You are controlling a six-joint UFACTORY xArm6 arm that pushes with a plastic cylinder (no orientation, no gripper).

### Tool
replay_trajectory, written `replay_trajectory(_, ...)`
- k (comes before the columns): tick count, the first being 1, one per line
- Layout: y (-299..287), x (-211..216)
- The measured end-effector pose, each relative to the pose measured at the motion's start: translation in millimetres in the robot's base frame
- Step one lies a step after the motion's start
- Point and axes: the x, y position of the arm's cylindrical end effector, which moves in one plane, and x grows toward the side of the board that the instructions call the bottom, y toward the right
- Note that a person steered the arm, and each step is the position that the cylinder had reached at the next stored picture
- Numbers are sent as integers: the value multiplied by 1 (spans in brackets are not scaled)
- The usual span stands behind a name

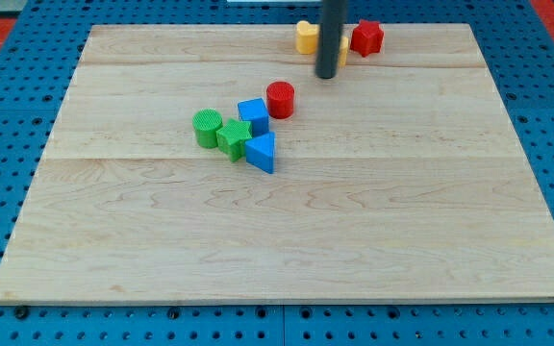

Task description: Slide yellow heart closer to the red star

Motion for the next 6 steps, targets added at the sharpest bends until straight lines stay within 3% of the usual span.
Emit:
replay_trajectory(1, -96, -28)
replay_trajectory(3, 1, -79)
replay_trajectory(5, -7, -97)
replay_trajectory(6, 26, -84)
